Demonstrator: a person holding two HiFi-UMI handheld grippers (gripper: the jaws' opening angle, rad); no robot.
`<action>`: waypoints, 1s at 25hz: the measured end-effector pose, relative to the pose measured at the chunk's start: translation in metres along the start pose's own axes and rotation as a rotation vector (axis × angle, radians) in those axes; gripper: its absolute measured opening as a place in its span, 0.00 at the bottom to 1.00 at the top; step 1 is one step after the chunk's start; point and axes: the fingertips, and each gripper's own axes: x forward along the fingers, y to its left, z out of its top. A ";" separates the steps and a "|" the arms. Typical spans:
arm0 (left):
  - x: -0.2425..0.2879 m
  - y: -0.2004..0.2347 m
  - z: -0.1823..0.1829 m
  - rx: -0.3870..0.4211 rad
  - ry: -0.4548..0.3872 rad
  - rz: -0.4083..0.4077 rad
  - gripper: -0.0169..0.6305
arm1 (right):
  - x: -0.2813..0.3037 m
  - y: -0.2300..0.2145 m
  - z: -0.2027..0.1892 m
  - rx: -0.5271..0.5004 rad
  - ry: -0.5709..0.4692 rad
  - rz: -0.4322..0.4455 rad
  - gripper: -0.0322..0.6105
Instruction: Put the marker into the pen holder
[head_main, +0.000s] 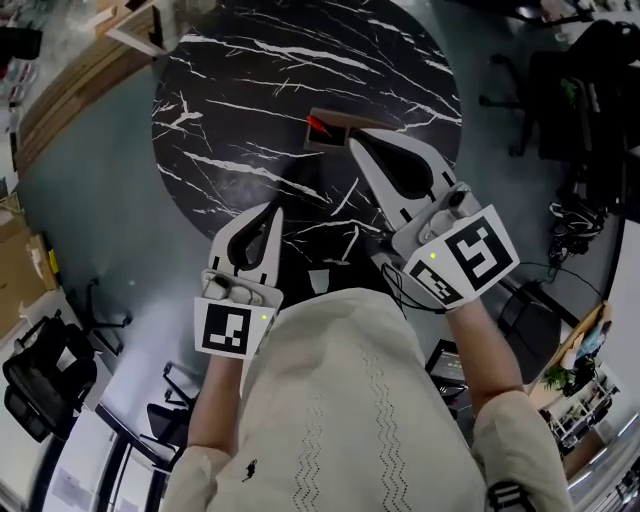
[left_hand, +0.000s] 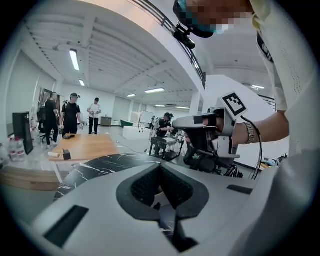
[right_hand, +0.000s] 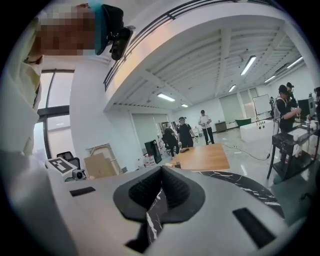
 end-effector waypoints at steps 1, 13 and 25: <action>-0.002 0.000 0.000 0.001 0.000 0.002 0.05 | -0.002 0.003 0.002 -0.006 -0.003 0.006 0.08; -0.011 -0.007 0.014 0.085 -0.029 -0.038 0.05 | -0.044 0.004 0.025 0.016 -0.014 -0.008 0.08; -0.009 -0.031 0.023 0.020 -0.075 -0.065 0.05 | -0.053 0.013 0.028 0.022 -0.038 -0.044 0.08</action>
